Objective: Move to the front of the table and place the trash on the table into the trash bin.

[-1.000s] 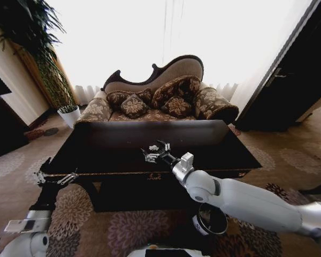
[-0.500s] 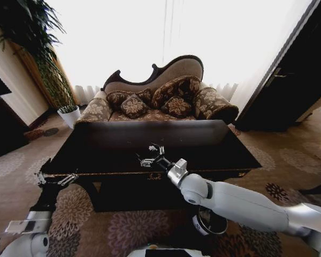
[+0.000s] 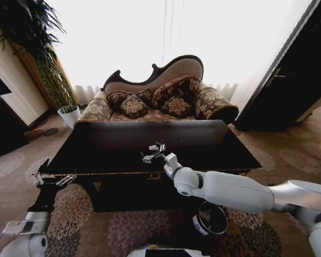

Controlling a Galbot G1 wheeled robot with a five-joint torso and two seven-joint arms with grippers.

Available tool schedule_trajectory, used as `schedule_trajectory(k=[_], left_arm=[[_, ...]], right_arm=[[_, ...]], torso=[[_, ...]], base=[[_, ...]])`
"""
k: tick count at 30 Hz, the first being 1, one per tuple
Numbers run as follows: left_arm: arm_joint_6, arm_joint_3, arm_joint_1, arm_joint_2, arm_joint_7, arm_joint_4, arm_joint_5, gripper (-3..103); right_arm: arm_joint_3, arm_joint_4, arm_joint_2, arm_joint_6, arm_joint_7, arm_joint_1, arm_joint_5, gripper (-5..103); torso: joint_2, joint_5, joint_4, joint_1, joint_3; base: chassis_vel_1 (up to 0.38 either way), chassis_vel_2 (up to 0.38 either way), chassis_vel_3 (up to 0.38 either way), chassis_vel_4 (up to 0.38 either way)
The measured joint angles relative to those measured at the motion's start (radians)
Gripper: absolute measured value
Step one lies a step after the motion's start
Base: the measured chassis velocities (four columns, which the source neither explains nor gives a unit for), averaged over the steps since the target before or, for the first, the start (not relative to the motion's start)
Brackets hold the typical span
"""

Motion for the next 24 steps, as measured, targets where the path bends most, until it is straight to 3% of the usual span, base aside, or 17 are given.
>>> schedule_trajectory(k=[24], left_arm=[[-0.009, 0.015, -0.026, 0.021, -0.001, 0.050, -0.008, 100]], right_arm=[[0.013, -0.110, 0.021, 0.024, -0.014, 0.002, 0.064, 100]], torso=[[0.000, 0.0001, -0.0001, 0.000, 0.000]], base=[[0.000, 0.000, 0.000, 0.000]])
